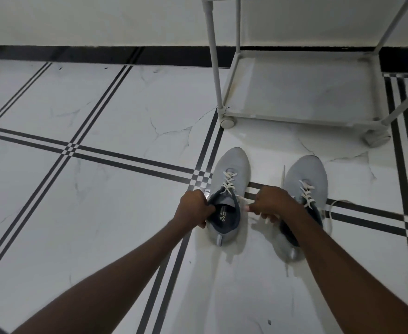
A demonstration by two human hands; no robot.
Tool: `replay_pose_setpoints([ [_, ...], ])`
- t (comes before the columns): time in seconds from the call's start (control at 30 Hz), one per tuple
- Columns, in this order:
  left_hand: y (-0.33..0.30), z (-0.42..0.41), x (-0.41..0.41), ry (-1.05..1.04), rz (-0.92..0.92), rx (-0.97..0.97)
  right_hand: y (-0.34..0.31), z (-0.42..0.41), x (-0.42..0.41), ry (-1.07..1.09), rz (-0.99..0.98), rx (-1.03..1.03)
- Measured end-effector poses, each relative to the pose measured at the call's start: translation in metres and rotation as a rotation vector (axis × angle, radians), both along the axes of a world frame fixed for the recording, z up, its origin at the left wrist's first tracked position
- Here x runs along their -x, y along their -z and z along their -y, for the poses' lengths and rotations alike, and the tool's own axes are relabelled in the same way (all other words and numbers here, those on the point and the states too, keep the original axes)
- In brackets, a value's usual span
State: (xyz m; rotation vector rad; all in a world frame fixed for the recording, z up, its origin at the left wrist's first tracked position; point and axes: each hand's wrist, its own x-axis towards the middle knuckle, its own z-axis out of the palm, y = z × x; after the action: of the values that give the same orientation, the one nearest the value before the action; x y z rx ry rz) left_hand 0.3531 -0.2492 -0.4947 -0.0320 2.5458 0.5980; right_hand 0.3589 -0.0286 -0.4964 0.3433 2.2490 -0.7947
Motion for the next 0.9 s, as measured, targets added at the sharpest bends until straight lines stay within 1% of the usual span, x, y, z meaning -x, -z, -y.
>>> replay_pose_setpoints([
  [0.07,-0.003,-0.002,0.004,0.019,0.047,0.028,-0.01,-0.005,0.006,-0.011,0.211,0.003],
  [0.13,-0.006,-0.003,0.008,0.033,0.114,0.069,-0.018,-0.006,0.009,-0.056,0.357,-0.01],
  [0.17,-0.008,-0.003,0.01,0.081,0.113,0.144,-0.021,-0.006,0.009,-0.061,0.382,0.006],
  [0.23,-0.011,0.001,0.016,0.244,-0.019,0.346,-0.026,-0.004,0.011,0.0,0.339,0.11],
  [0.27,-0.011,0.003,0.019,0.289,-0.098,0.354,-0.029,-0.002,0.012,0.033,0.29,0.172],
  [0.3,-0.01,0.006,0.022,0.311,-0.157,0.294,-0.033,-0.002,0.013,0.049,0.24,0.219],
  [0.37,-0.007,0.009,0.028,0.269,-0.184,0.108,-0.043,0.0,0.017,0.045,0.195,0.296],
  [0.47,-0.007,0.007,0.032,0.188,-0.117,-0.066,-0.058,0.004,0.016,0.057,0.163,0.497],
  [0.57,-0.012,0.006,0.035,0.12,-0.069,-0.174,-0.062,0.005,0.013,0.107,0.111,0.636],
  [0.63,-0.015,0.008,0.038,0.092,-0.047,-0.195,-0.063,0.001,0.01,0.134,0.177,0.7],
  [0.77,-0.01,0.002,0.039,0.148,-0.037,-0.134,-0.066,-0.003,0.002,0.122,0.334,0.674],
  [0.8,-0.009,0.0,0.039,0.17,-0.037,-0.11,-0.069,-0.003,0.002,0.108,0.376,0.749],
  [0.87,-0.008,-0.003,0.04,0.205,-0.04,-0.065,-0.076,-0.002,0.003,0.1,0.442,0.981],
  [0.9,-0.009,-0.004,0.041,0.222,-0.043,-0.046,-0.079,-0.002,0.006,0.096,0.416,1.014],
])
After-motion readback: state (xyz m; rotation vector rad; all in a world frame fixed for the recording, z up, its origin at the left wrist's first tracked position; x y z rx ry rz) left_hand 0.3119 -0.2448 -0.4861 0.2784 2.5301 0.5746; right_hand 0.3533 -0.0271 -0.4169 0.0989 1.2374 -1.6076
